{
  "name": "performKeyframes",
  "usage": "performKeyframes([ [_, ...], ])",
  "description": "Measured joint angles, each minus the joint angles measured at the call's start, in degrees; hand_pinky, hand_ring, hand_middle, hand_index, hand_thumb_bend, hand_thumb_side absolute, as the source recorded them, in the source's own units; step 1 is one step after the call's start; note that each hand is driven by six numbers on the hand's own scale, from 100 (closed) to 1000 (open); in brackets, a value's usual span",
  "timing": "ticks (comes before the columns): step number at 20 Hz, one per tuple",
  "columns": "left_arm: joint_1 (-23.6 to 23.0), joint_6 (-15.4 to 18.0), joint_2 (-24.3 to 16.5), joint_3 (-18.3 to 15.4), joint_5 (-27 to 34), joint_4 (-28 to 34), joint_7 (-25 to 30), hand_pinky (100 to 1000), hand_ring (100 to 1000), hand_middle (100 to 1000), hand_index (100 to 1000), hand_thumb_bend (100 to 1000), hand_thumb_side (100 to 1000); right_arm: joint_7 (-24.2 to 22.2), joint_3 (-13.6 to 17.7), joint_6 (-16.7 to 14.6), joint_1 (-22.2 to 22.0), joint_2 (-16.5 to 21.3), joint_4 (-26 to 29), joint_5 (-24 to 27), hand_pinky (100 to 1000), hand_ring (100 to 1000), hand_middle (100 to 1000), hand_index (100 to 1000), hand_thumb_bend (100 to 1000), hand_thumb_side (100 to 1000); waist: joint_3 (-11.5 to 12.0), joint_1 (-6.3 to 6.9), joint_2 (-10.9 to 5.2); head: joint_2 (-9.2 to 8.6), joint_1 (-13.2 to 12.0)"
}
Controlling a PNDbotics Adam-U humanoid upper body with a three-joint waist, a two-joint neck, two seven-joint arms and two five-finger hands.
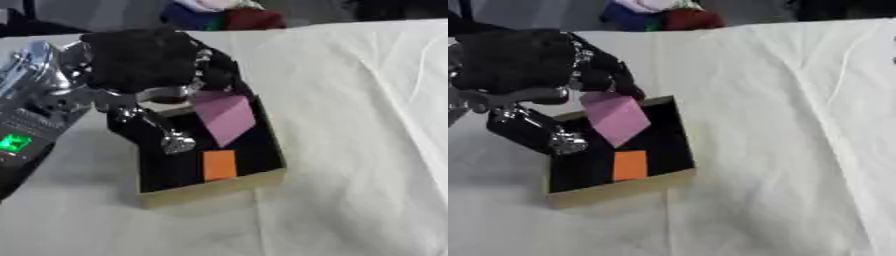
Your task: Pick up objects on the table and place them in the box.
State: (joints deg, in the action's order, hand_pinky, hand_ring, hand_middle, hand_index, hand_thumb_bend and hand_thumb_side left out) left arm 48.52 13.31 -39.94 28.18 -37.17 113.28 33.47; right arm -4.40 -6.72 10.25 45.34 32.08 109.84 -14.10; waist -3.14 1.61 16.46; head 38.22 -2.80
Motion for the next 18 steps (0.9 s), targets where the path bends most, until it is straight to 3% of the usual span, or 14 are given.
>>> performKeyframes([
  [13,-2.3,7.6,2.4,3.7,-13.3,-4.8,-2.7,565,661,600,767,100,196,-0.2,0.1,0.2,-0.5,-0.5,0.0,0.1,898,738,623,778,100,934,-0.4,-0.31,0.47,-0.01,-0.1],
  [15,-2.6,8.3,2.7,4.2,-13.8,-5.6,-3.1,581,678,619,785,100,242,-0.2,0.3,0.2,-0.5,-0.5,0.0,0.1,899,737,623,778,100,934,-0.4,-0.32,0.49,-0.02,-0.1],
  [16,-2.8,8.7,2.7,4.5,-13.9,-6.0,-3.1,600,720,669,826,100,334,-0.2,0.4,0.2,-0.5,-0.5,0.0,0.1,899,737,623,778,100,934,-0.4,-0.33,0.49,-0.02,-0.1],
  [18,-3.0,9.3,2.9,4.8,-13.8,-6.8,-2.9,614,753,711,861,100,398,-0.2,0.4,0.2,-0.6,-0.5,0.0,0.2,899,737,623,778,100,934,-0.5,-0.34,0.50,-0.02,-0.2],
])
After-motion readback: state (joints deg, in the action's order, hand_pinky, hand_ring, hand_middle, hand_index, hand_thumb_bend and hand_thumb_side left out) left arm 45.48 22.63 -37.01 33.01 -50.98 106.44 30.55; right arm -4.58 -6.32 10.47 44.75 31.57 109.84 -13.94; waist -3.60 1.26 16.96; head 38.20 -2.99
